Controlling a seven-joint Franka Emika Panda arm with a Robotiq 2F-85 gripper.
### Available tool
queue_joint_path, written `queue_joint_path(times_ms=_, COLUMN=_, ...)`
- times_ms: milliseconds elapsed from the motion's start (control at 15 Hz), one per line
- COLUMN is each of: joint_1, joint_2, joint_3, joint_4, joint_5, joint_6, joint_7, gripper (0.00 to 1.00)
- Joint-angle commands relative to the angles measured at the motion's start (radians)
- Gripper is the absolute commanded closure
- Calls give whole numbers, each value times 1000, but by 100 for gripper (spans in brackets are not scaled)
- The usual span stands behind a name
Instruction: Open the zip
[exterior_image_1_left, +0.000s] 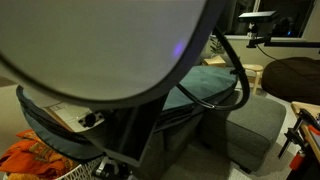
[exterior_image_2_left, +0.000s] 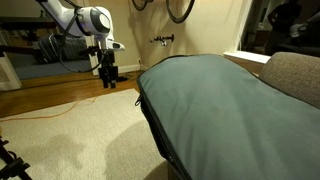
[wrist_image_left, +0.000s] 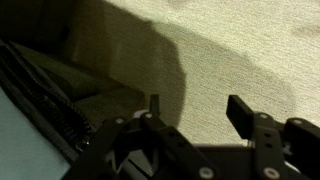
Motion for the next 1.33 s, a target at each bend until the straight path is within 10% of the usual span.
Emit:
queue_joint_path(times_ms=0, joint_1=-30, joint_2=-65, joint_3=-22, joint_4=-91, joint_5=1, joint_6=35, joint_7=-2, gripper=2)
queue_joint_path(times_ms=1267, joint_1=-322, joint_2=-101, joint_3=-10, joint_4=-222, joint_5=288, joint_6=195, joint_7=-324, gripper=0)
